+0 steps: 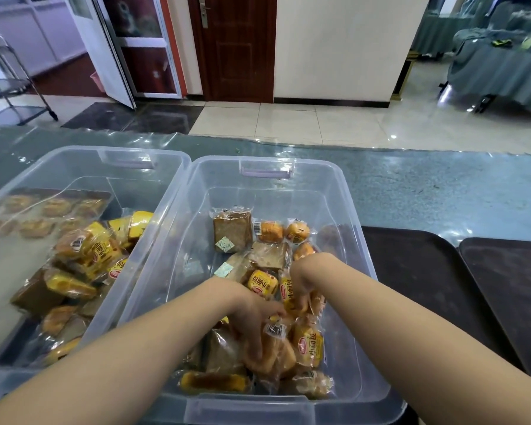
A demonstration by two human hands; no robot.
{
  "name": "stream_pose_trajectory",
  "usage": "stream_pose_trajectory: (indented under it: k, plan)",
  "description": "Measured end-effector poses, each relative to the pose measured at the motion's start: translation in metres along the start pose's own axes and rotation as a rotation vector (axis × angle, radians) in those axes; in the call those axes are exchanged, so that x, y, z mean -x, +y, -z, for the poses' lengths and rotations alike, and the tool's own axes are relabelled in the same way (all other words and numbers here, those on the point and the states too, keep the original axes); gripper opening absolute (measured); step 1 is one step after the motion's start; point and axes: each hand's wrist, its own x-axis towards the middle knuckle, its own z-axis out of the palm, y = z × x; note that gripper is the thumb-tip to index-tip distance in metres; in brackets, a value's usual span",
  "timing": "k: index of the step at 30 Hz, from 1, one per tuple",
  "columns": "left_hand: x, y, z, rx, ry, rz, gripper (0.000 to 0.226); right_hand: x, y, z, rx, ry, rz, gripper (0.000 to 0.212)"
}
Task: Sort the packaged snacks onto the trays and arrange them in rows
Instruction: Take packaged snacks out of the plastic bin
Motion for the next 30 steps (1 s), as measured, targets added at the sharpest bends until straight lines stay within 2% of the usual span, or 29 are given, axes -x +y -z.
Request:
stream_pose_trajectory:
  k: [4, 7, 12, 15, 17, 20, 25, 30]
  plan:
    - [0.007, -0.005, 0.004, 0.008, 0.042, 0.016, 0.091, 0.007, -0.001, 0.0, 0.064, 0.05, 0.007, 0.052]
    - [0.012, -0.016, 0.01, 0.025, 0.078, 0.065, 0.086, 0.009, -0.001, 0.0, 0.096, 0.024, 0.035, 0.048]
    - [0.028, -0.032, 0.022, -0.028, 0.258, 0.085, 0.082, 0.001, -0.002, -0.006, 0.102, -0.032, 0.042, 0.05]
    - [0.037, -0.043, 0.024, 0.051, 0.333, 0.081, 0.077, -0.012, -0.001, -0.007, 0.101, 0.033, 0.014, 0.051]
    - [0.043, -0.052, 0.024, 0.122, 0.419, 0.068, 0.07, -0.015, 0.002, -0.005, 0.033, 0.151, -0.007, 0.05]
    - [0.053, -0.058, 0.022, 0.256, 0.589, 0.023, 0.055, -0.007, 0.006, 0.002, -0.135, 0.474, -0.001, 0.029]
    - [0.075, -0.03, 0.03, 0.293, 0.847, -0.007, 0.05, 0.029, 0.037, 0.007, -0.466, 0.967, 0.085, 0.028]
    - [0.092, 0.029, 0.041, 0.356, 1.039, -0.055, 0.046, 0.076, 0.105, -0.024, -0.89, 1.177, 0.201, 0.037]
